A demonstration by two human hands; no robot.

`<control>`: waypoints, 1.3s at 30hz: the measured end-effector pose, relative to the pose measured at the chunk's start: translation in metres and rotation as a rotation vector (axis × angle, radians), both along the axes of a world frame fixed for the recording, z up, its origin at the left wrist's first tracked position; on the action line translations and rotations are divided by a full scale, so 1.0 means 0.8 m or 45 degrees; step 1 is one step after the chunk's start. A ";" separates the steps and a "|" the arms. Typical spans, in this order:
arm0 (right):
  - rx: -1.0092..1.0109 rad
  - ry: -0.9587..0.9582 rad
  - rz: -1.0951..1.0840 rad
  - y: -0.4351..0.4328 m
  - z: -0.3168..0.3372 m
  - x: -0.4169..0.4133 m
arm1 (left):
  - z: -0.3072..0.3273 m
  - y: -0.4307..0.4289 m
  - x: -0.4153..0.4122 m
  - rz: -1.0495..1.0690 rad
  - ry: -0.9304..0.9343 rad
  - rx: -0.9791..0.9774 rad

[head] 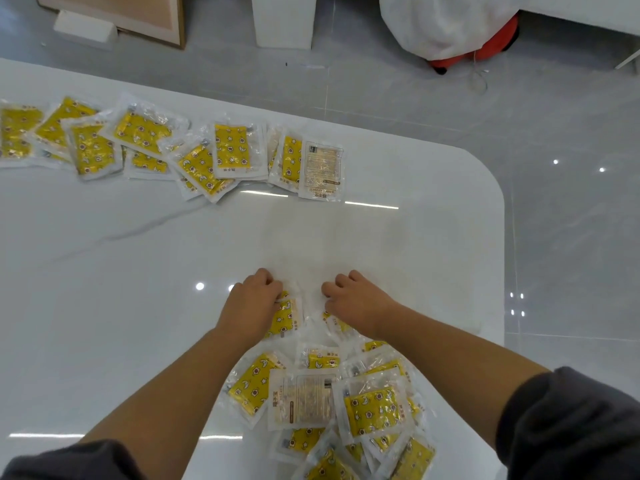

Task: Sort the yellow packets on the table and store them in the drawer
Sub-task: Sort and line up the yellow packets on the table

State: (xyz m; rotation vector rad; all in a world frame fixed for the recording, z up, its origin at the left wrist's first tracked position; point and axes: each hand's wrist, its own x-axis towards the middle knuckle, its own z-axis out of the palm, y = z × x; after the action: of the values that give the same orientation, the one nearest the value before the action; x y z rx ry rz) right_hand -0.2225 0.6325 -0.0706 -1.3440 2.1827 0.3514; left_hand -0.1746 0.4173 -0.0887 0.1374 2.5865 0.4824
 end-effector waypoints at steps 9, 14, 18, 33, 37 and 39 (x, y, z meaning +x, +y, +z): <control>-0.077 -0.276 -0.686 0.014 0.006 -0.020 | 0.009 -0.016 -0.015 0.446 -0.207 0.188; -0.400 -0.577 -1.533 -0.013 0.033 -0.047 | 0.034 -0.051 -0.032 0.822 -0.123 0.369; -0.691 -0.698 -1.959 -0.066 0.041 -0.074 | 0.049 -0.098 -0.062 0.962 -0.045 0.356; -1.154 -0.839 -2.364 -0.352 0.034 -0.168 | 0.046 -0.361 -0.183 1.177 0.166 0.348; -1.148 -0.755 -2.485 -0.395 0.027 -0.202 | 0.045 -0.401 -0.220 1.250 0.270 0.387; -0.990 -0.566 -2.398 -0.407 0.028 -0.213 | 0.043 -0.410 -0.234 1.266 0.257 0.354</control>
State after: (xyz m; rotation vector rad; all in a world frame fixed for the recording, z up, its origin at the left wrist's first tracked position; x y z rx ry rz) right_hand -0.3928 0.3072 -0.0483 0.7405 2.1762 -1.3793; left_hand -0.3617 0.0889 -0.0542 -1.0973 2.6025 1.2101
